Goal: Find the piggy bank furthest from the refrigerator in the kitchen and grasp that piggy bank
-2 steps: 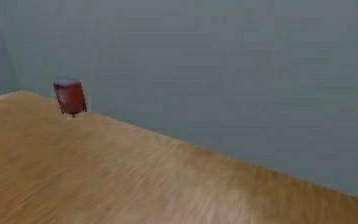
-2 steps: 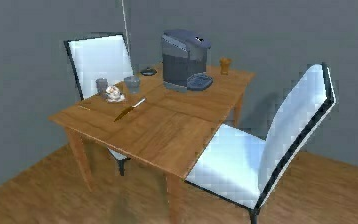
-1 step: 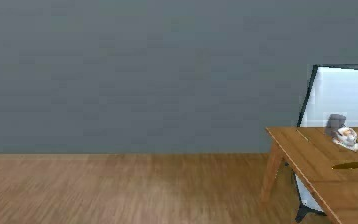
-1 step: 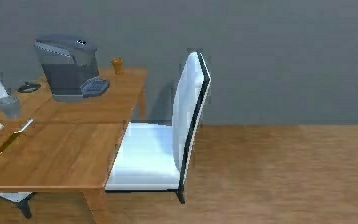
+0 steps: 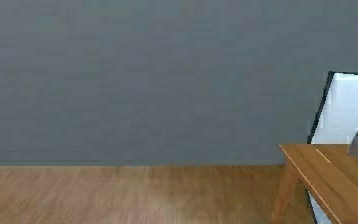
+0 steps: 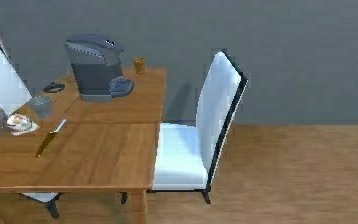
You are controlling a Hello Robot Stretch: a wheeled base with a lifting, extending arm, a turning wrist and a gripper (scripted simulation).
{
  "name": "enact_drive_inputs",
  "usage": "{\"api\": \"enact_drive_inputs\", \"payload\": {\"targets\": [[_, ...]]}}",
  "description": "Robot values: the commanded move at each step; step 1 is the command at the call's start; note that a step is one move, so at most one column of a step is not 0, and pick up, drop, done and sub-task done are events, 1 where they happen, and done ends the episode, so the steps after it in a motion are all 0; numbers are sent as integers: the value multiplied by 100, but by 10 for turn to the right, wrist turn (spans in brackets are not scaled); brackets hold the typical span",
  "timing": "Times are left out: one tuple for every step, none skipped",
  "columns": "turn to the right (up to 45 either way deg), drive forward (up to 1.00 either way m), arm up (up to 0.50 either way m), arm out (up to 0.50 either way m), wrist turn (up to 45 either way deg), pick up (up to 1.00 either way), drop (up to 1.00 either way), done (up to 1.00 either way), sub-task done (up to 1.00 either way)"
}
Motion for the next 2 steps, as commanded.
{"api": "enact_drive_inputs", "payload": {"targets": [[120,0,0,0,0,0,0,0,0],[0,40,0,0,0,0,0,0,0]]}}
